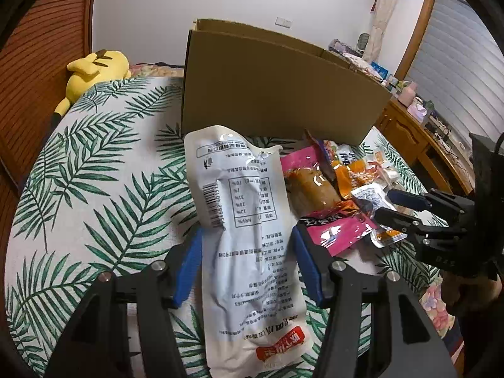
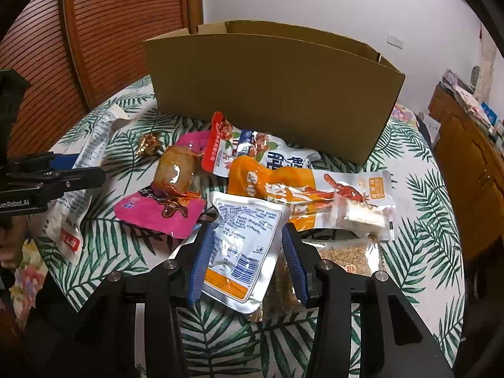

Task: Organize snacks
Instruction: 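Grasp the white sausage pack with the left gripper while the right grasps the white sachet, then lift both held packs and carry them over the cardboard box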

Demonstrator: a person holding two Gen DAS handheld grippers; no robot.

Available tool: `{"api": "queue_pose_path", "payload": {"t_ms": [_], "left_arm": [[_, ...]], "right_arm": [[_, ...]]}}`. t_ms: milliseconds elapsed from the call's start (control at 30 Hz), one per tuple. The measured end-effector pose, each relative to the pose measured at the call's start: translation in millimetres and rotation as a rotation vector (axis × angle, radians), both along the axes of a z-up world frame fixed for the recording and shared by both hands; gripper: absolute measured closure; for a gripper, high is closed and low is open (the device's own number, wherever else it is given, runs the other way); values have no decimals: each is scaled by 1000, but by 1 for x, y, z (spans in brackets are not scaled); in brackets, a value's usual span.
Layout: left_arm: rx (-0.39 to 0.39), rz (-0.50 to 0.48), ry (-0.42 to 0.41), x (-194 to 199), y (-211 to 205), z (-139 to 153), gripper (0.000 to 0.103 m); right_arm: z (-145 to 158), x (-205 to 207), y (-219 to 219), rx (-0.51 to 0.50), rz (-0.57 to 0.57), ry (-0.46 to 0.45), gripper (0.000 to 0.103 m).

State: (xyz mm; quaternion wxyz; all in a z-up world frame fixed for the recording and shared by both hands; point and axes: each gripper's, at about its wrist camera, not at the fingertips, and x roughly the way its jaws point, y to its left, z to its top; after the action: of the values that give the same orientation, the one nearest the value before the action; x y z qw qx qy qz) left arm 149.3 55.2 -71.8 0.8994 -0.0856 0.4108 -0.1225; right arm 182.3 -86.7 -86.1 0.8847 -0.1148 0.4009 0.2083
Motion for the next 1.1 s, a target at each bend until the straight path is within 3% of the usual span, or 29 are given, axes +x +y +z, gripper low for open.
{"api": "queue_pose_path", "payload": {"t_ms": [333,367,400,567,667,733,833,1100], "left_arm": [[-10,-2,-45,-6,-5,12,47],[-12,0,-52,-7,-5,14,47],[-12,1,-64,-7,-5,16,47],[10,-7,-81,-7,-10,20,47],[5,-8,-80,-6,-10,19,47],[0,-8,-77,-7,-10,18,47],[0,-14,-79,-9,-10,18,47],[-1,-14,-80,-11,-10,18,47]], "right_arm": [[12,-5,-4,27,-7,-30,59],[13,-5,-5,28,-7,-34,64],[15,-4,-6,26,-10,-41,91],[15,-1,-7,-10,-23,-40,87],[13,2,-11,22,-22,-24,81],[14,2,-14,60,-21,-16,64],[12,1,-10,75,-2,-7,51],[-6,-1,17,-47,61,1,44]]}}
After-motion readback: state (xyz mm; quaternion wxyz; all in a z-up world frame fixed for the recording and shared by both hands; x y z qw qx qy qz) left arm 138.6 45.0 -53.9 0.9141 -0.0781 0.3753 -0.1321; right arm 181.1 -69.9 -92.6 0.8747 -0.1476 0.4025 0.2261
